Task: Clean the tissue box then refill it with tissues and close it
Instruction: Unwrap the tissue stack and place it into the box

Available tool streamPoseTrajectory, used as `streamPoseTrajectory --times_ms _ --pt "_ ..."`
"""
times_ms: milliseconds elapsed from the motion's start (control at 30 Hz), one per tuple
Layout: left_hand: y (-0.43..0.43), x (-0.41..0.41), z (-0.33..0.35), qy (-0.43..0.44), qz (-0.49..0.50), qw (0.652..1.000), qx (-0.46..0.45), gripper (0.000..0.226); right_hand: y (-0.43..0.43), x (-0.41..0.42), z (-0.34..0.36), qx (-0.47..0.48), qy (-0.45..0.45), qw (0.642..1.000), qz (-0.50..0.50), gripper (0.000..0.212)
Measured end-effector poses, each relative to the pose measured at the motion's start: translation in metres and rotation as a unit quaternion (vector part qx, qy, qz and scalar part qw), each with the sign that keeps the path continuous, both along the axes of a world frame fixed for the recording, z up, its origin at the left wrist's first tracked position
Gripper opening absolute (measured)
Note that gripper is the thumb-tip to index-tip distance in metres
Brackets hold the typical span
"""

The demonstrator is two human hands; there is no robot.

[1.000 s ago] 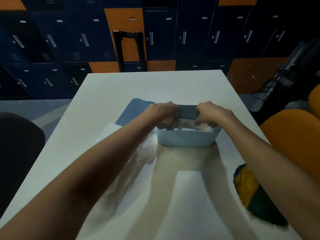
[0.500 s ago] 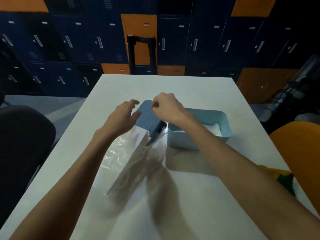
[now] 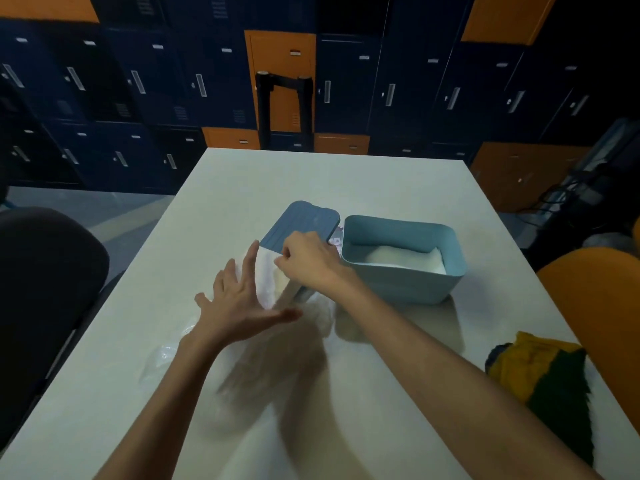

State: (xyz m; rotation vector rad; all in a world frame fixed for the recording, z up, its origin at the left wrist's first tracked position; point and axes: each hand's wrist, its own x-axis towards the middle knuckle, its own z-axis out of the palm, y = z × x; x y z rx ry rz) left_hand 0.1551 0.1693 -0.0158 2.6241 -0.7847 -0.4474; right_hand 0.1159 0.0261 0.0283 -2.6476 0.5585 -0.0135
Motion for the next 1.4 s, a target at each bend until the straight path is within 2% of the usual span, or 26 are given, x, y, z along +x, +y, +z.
streamPoseTrajectory --times_ms 67,133,267,333,367,433,500,667,867,967,1000,1100,1167,1400 --pt "-0.003 -0.004 0.000 -0.030 0.021 0.999 -0.012 0.128 0.003 -0.001 -0.001 -0.017 -0.019 1.000 0.002 0.012" --pt "-0.007 -0.007 -0.001 -0.056 0.052 0.996 -0.046 0.121 0.007 -0.003 0.000 -0.020 -0.036 0.999 0.004 0.014" --pt "-0.011 -0.009 -0.004 -0.076 0.072 0.990 -0.093 0.120 0.010 -0.007 0.001 0.027 -0.021 0.999 -0.004 0.018" --pt "-0.011 -0.010 -0.004 -0.086 0.066 0.989 -0.098 0.123 0.009 -0.009 0.000 0.050 -0.016 0.998 -0.022 0.011" --pt "-0.012 -0.010 -0.005 -0.095 0.063 0.988 -0.101 0.122 0.008 -0.010 -0.001 0.054 -0.017 0.998 -0.031 0.013" --pt "-0.014 -0.010 -0.004 -0.107 0.056 0.987 -0.109 0.116 0.007 -0.012 -0.003 0.055 -0.015 0.997 -0.044 0.033" --pt "-0.015 -0.010 -0.003 -0.110 0.051 0.987 -0.110 0.113 0.006 -0.014 -0.003 0.054 -0.022 0.997 -0.054 0.040" --pt "-0.015 -0.011 -0.006 -0.109 0.051 0.986 -0.119 0.118 0.000 -0.016 0.002 0.100 -0.015 0.993 -0.061 0.027" --pt "-0.017 -0.011 -0.006 -0.121 0.052 0.982 -0.134 0.115 0.000 -0.020 0.004 0.134 0.014 0.988 -0.076 0.037" --pt "-0.017 -0.009 -0.009 -0.133 0.053 0.979 -0.144 0.112 0.004 -0.019 -0.001 0.138 0.007 0.987 -0.087 0.018" --pt "-0.017 -0.009 -0.010 -0.139 0.054 0.978 -0.147 0.112 0.005 -0.019 -0.002 0.142 0.001 0.986 -0.091 0.018" --pt "-0.017 -0.008 -0.012 -0.148 0.058 0.975 -0.153 0.109 0.008 -0.018 -0.007 0.127 -0.005 0.987 -0.099 0.039" --pt "-0.018 -0.008 -0.013 -0.148 0.061 0.974 -0.160 0.107 0.011 -0.019 -0.010 0.107 -0.009 0.989 -0.102 0.045" --pt "-0.019 -0.006 -0.017 -0.130 0.071 0.976 -0.159 0.111 0.013 -0.020 -0.019 0.073 -0.052 0.992 -0.093 0.029"
